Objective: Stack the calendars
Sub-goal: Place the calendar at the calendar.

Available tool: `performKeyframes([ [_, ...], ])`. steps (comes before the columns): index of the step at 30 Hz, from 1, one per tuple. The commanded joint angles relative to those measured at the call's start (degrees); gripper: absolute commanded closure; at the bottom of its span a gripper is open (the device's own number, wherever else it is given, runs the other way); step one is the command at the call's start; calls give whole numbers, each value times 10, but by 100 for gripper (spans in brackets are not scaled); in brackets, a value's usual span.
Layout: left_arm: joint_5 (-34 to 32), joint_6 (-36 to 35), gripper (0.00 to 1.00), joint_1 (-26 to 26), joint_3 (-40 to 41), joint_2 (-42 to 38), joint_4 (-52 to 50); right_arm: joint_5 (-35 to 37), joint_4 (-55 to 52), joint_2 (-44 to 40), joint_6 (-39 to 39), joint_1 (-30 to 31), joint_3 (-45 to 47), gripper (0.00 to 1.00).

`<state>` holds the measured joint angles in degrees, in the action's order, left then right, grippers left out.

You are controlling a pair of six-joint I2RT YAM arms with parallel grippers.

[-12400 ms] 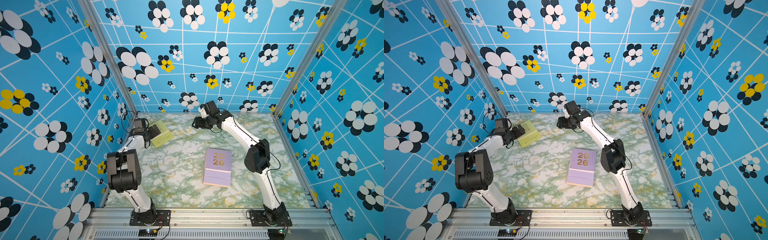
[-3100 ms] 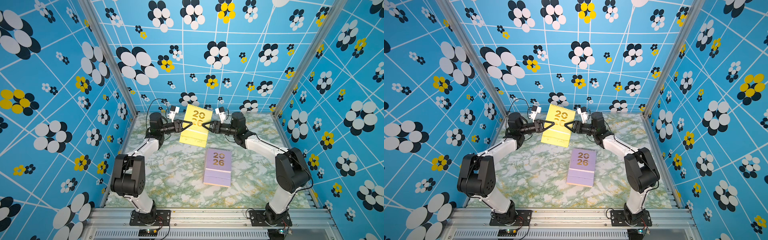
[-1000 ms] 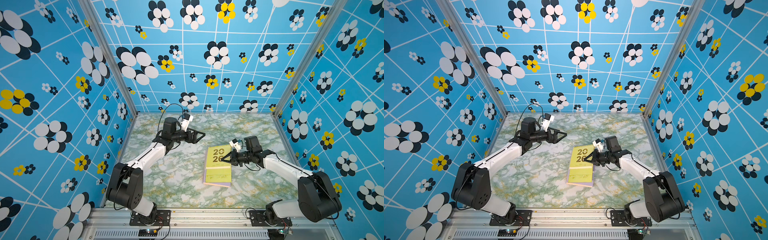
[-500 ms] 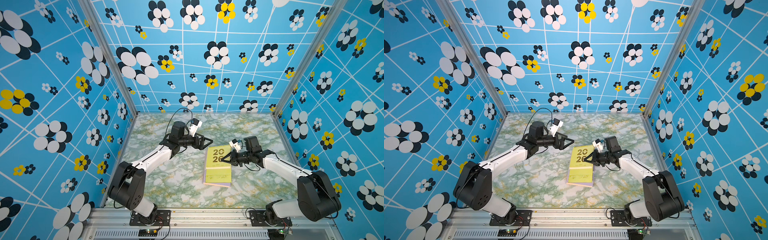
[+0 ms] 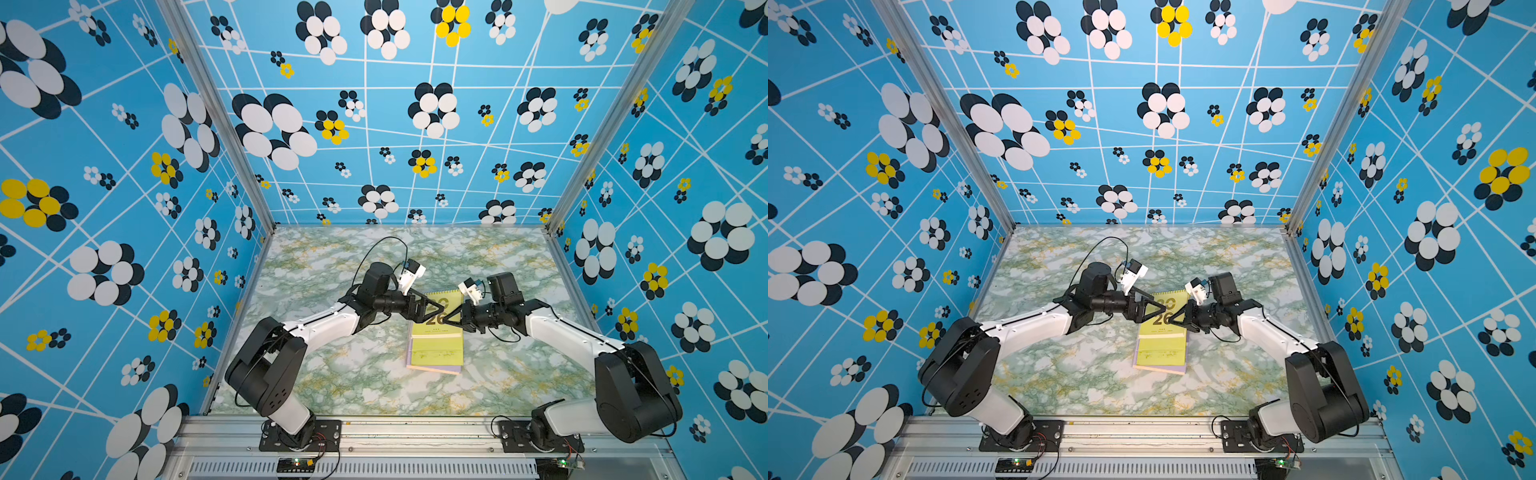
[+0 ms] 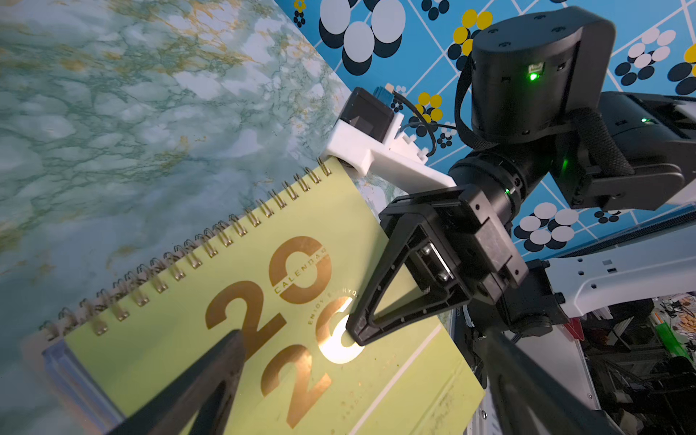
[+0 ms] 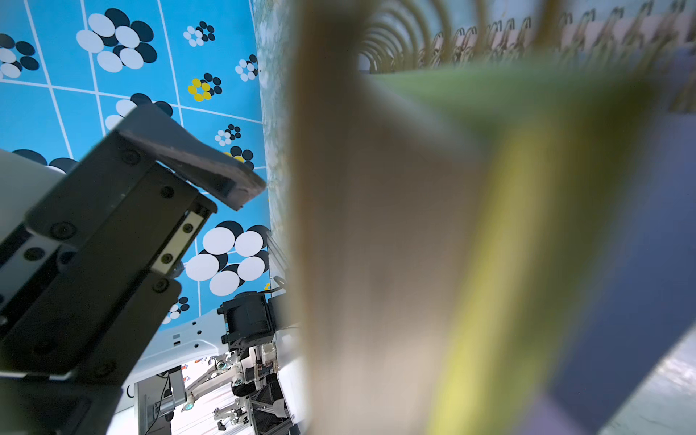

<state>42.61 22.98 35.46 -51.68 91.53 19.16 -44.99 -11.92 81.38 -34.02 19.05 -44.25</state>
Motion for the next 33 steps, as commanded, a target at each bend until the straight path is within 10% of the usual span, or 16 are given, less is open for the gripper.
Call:
performKeyframes([
  [1,-14,13,0,12,15,14,29,97,-70,13,14,-3,8,93],
  [33,-44,78,0,28,64,76,133,157,-141,19,35,-4,-22,63],
])
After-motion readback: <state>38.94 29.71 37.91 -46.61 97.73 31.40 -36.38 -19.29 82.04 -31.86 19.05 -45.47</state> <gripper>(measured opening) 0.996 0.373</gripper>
